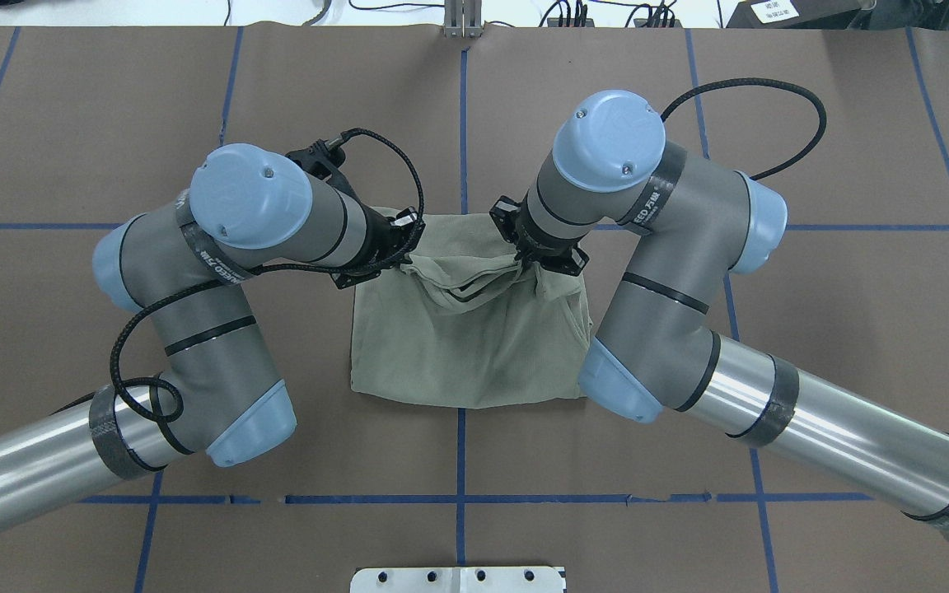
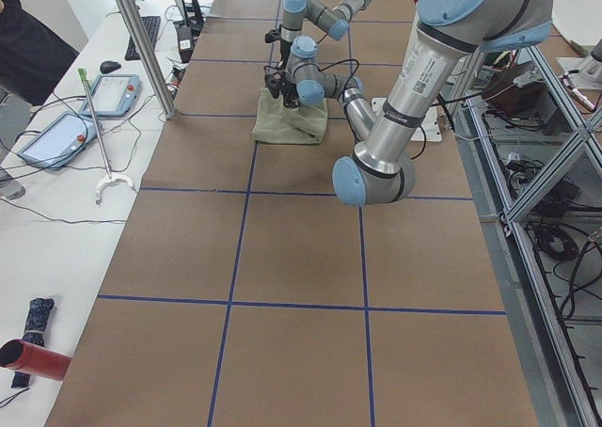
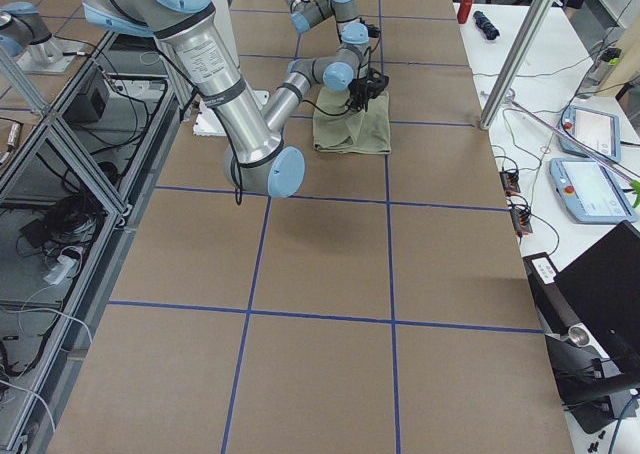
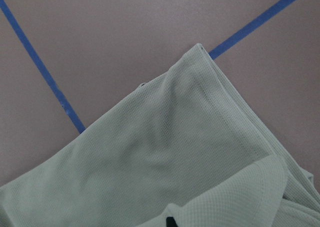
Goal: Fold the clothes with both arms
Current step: 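Lay the near edge over the far half with both grippers, then open both grippers and raise both arms away from the shirt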
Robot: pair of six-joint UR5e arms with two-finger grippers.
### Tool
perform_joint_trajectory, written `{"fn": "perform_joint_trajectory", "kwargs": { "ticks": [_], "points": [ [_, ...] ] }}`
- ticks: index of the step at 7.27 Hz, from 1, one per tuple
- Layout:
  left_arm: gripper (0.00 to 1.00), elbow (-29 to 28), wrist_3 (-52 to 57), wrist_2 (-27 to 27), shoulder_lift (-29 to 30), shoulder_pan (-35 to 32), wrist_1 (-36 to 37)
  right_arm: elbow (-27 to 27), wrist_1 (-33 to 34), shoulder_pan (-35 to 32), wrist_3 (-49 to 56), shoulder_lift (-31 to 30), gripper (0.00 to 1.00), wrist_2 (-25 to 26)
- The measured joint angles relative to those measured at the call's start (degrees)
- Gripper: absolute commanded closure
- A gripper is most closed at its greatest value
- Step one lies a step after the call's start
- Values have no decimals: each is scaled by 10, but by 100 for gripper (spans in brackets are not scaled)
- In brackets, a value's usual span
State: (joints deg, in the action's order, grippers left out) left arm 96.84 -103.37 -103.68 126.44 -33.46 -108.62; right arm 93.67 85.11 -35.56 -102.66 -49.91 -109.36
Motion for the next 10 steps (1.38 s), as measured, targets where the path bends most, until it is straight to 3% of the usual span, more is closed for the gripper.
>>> {"fn": "perform_joint_trajectory", "kwargs": {
  "ticks": [5, 6, 7, 10],
  "points": [
    [100, -64, 11, 1, 7, -20, -51, -84, -52, -11, -3, 23, 100, -1],
    [39, -70, 11, 2, 9, -24, -53, -87, -56, -14, -3, 24, 44, -1],
    [1, -75, 13, 2, 10, -27, -55, -90, -58, -15, -1, 23, 0, 0],
    [0, -109, 40, 4, 24, -51, -61, -131, -106, -29, 22, 21, 0, 5]
  ]
}}
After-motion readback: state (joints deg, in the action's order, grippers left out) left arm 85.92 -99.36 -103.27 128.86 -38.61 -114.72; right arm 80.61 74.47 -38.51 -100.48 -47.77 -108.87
